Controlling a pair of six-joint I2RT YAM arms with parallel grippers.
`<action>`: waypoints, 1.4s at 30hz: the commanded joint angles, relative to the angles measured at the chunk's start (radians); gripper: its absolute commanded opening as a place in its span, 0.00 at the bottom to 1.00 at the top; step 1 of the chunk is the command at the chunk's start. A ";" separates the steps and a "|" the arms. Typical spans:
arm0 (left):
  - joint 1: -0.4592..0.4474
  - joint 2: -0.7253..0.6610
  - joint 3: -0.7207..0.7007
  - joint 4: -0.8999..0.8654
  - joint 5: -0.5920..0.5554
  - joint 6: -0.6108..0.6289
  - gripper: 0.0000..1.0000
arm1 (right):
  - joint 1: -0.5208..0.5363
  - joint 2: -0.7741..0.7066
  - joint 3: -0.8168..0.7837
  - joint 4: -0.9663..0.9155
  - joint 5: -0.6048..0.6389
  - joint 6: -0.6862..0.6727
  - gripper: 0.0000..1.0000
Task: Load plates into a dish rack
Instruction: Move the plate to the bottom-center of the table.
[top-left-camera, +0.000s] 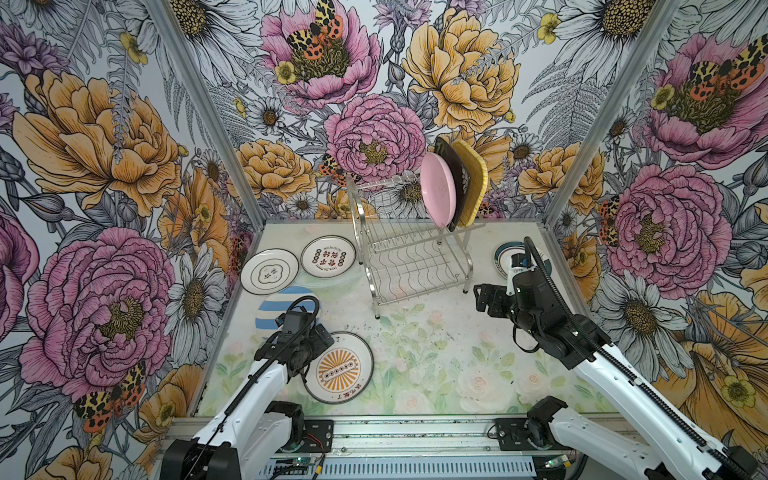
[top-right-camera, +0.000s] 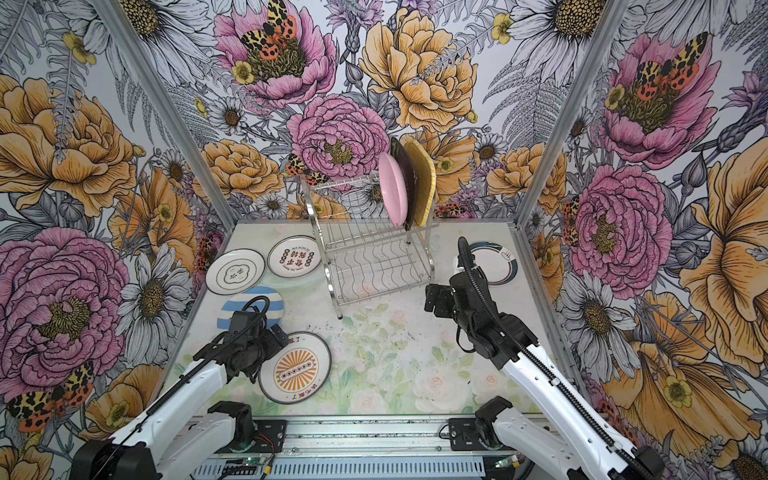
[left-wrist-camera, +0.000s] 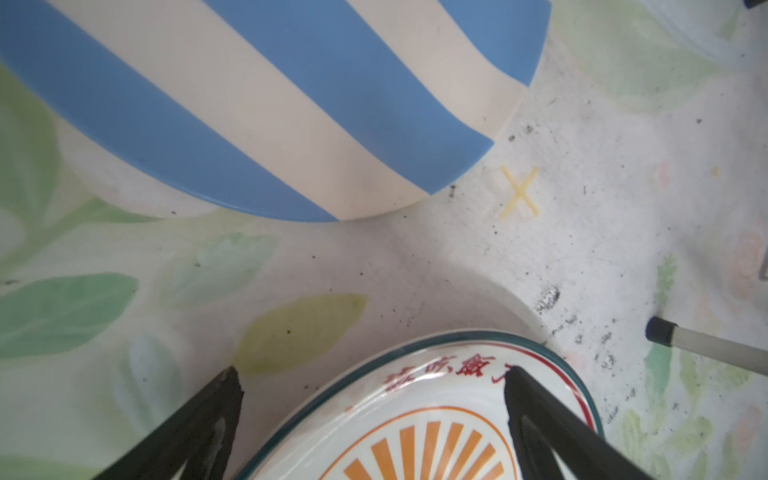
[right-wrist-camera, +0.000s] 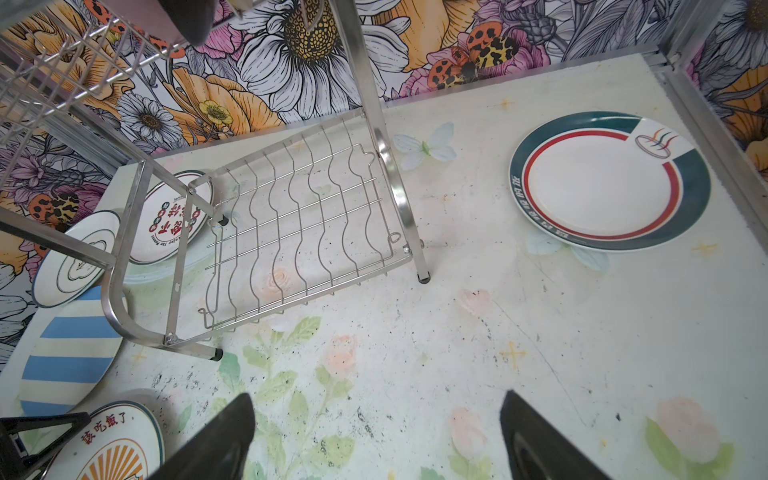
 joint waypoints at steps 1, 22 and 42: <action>-0.081 -0.008 -0.001 0.017 0.022 -0.059 0.99 | -0.004 -0.005 -0.002 0.028 -0.014 -0.007 0.92; -0.512 0.229 0.107 0.288 0.079 -0.263 0.99 | -0.005 0.000 0.005 0.034 -0.047 0.008 0.92; -0.454 0.127 -0.038 0.222 0.281 -0.062 0.84 | -0.018 0.030 -0.023 0.033 -0.209 0.011 0.92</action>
